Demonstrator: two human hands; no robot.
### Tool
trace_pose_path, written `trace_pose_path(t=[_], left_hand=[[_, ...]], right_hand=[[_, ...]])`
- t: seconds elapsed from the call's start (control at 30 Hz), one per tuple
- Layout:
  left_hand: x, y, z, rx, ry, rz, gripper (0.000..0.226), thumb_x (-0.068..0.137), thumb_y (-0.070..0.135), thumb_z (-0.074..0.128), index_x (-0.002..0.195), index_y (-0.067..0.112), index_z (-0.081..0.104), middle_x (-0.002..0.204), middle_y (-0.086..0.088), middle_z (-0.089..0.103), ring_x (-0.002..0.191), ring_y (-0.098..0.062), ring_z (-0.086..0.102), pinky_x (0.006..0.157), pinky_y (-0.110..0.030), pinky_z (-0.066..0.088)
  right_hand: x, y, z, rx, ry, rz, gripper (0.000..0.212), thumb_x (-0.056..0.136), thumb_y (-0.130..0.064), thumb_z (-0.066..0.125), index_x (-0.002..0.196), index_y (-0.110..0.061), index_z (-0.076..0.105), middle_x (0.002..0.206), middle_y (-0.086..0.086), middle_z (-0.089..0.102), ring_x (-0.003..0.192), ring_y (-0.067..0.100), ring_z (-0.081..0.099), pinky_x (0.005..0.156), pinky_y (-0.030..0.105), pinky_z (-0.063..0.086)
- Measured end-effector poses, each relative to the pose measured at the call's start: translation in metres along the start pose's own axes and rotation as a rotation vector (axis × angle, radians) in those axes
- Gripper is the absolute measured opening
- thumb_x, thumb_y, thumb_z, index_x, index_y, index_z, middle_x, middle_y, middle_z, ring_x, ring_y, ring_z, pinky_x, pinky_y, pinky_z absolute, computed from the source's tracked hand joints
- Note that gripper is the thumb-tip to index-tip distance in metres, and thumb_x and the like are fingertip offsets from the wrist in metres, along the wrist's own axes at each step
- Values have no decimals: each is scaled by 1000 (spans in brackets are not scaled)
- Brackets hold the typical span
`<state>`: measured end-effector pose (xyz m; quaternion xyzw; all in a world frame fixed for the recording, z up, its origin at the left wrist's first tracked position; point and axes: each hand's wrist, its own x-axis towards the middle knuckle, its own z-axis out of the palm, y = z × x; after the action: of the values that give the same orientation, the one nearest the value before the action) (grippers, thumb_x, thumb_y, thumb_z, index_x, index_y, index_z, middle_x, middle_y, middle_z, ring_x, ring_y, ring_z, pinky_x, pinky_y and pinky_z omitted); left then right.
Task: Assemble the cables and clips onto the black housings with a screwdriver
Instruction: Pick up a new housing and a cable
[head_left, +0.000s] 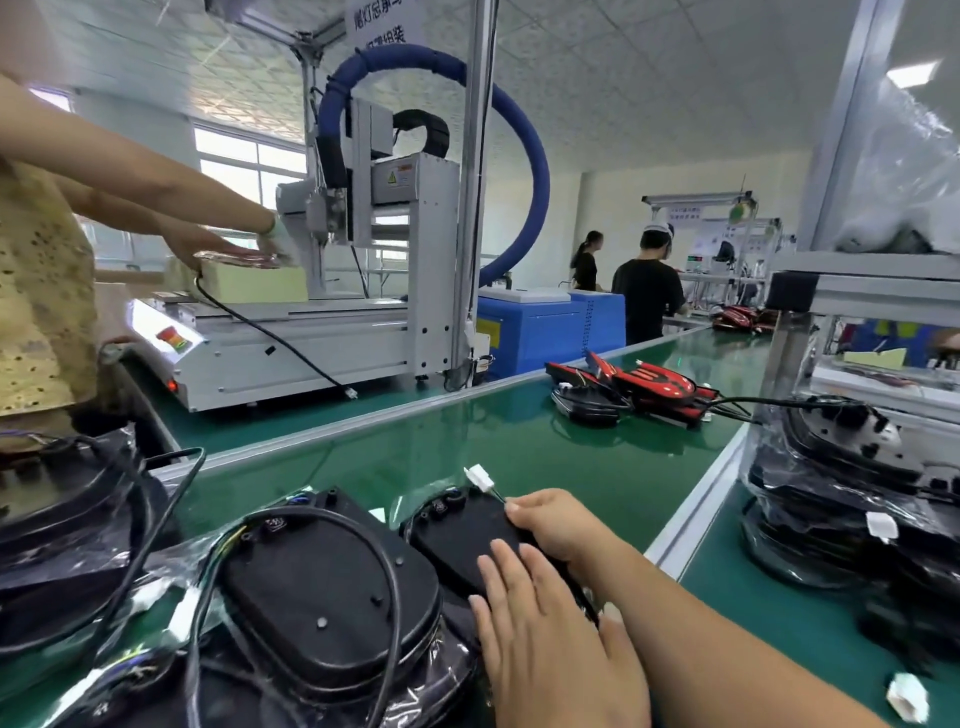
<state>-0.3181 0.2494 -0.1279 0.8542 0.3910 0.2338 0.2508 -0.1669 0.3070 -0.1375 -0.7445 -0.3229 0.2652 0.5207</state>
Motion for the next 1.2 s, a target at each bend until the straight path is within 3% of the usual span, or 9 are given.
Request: trace_pose_path(t=[0.1, 0.17, 0.23, 0.4, 0.53, 0.63, 0.83, 1.03, 1.2], left_hand=[[1, 4, 5, -48, 31, 30, 90, 88, 43, 53, 152, 6, 1, 159, -14, -13, 147, -30, -10, 113, -36, -15], [0, 2, 5, 6, 81, 133, 97, 50, 37, 85, 130, -7, 52, 142, -28, 41, 133, -41, 42, 109, -35, -1], [-1, -1, 11, 87, 106, 235, 63, 46, 27, 76, 100, -3, 73, 114, -22, 67, 125, -37, 51, 113, -28, 0], [1, -15, 32, 131, 267, 323, 53, 74, 16, 31, 100, 0, 74, 117, -19, 66, 145, -10, -18, 116, -29, -6], [-1, -2, 36, 67, 277, 350, 53, 56, 17, 48, 99, -1, 74, 116, -20, 66, 144, -4, -14, 115, -26, -9], [-8, 24, 43, 91, 101, 348, 80, 21, 17, 89, 97, -2, 74, 113, -21, 67, 131, -19, 47, 113, -22, -11], [-15, 99, 60, -155, -146, 369, 73, 97, 25, 39, 152, 17, -9, 158, -1, -24, 145, -19, -23, 117, -37, -13], [27, 185, 92, -502, -397, 359, 62, 97, 20, 40, 152, 14, 15, 161, -4, 7, 148, -18, 8, 117, -28, 11], [76, 242, 114, -558, -416, 256, 45, 98, 24, 41, 141, 11, 36, 143, -9, 43, 127, -27, 44, 94, -28, 35]], right_hand=[[9, -3, -1, -98, -18, 8, 23, 95, -19, 58, 93, -2, 74, 85, 12, 72, 72, 17, 61, 66, 23, 50], [15, -2, -2, -187, -19, 33, 29, 95, -25, 57, 88, -1, 72, 81, 9, 70, 69, 16, 58, 67, 25, 48], [19, 1, -1, -343, -25, 55, 39, 97, -35, 51, 77, -4, 64, 76, 9, 62, 67, 20, 52, 67, 28, 43], [15, -8, -10, -287, 125, -4, 53, 96, -50, 45, 84, -2, 66, 84, 14, 66, 81, 26, 62, 69, 31, 38], [-1, -12, -59, -143, 338, -117, 54, 95, -39, 53, 52, -12, 37, 51, -2, 31, 49, 13, 28, 58, 29, 20], [-23, 0, -117, -81, 523, -121, 48, 94, -34, 56, 67, 5, 48, 72, 6, 36, 66, 15, 31, 67, 29, 22], [-81, 31, -223, -13, 788, -78, 39, 93, -28, 58, 67, 0, 61, 65, 6, 49, 62, 18, 41, 60, 29, 33], [-124, 37, -292, 257, 840, -56, 17, 93, -14, 59, 80, -3, 64, 65, 8, 64, 46, 12, 58, 43, 22, 48], [-130, 43, -329, 305, 897, 9, 23, 94, -9, 54, 72, -5, 55, 83, 1, 42, 74, 14, 51, 72, 31, 44]])
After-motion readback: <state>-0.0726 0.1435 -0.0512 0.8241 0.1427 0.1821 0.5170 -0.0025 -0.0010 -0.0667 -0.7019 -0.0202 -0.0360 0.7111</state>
